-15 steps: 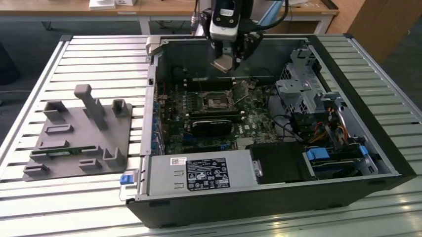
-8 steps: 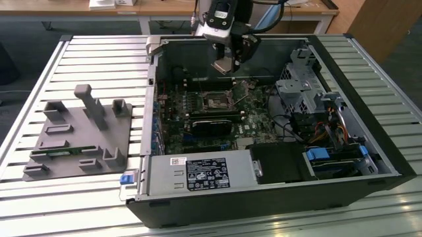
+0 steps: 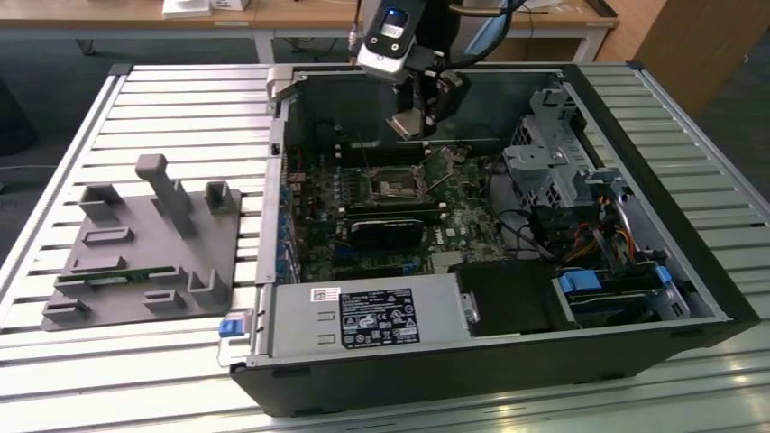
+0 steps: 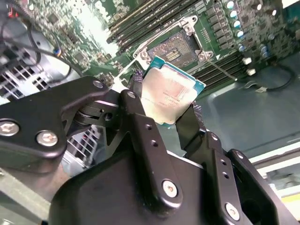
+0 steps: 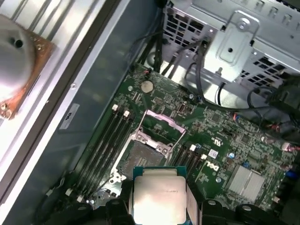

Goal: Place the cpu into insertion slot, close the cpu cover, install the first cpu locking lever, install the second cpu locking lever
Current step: 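Place the cpu into insertion slot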

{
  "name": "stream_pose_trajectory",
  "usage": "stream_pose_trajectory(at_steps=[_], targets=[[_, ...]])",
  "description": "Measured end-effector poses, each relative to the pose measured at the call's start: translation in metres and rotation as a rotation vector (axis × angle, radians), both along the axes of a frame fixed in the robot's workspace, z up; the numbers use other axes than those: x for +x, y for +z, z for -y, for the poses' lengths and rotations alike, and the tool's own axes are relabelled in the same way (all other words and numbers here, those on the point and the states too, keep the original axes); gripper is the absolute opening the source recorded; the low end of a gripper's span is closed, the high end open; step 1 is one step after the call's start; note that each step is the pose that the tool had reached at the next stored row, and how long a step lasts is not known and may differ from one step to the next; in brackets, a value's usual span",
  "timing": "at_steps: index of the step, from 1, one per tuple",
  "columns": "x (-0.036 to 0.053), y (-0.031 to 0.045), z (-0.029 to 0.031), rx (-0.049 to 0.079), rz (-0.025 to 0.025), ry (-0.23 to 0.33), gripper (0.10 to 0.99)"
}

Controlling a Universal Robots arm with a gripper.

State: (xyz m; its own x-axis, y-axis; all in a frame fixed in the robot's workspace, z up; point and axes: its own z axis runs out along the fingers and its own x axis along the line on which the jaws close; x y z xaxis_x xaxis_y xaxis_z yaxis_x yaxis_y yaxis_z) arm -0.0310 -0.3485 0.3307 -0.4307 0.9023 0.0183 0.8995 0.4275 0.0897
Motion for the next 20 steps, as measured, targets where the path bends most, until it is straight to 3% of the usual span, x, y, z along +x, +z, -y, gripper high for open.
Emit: stream_pose_trajectory(at_steps=[10, 20], targets=[[-0.0001, -0.0083, -0.0001, 0.000, -0.0001, -0.162, 0.537], [-0.0004, -0.0183, -0.0001, -0.003, 0.0002, -0.236, 0.537]])
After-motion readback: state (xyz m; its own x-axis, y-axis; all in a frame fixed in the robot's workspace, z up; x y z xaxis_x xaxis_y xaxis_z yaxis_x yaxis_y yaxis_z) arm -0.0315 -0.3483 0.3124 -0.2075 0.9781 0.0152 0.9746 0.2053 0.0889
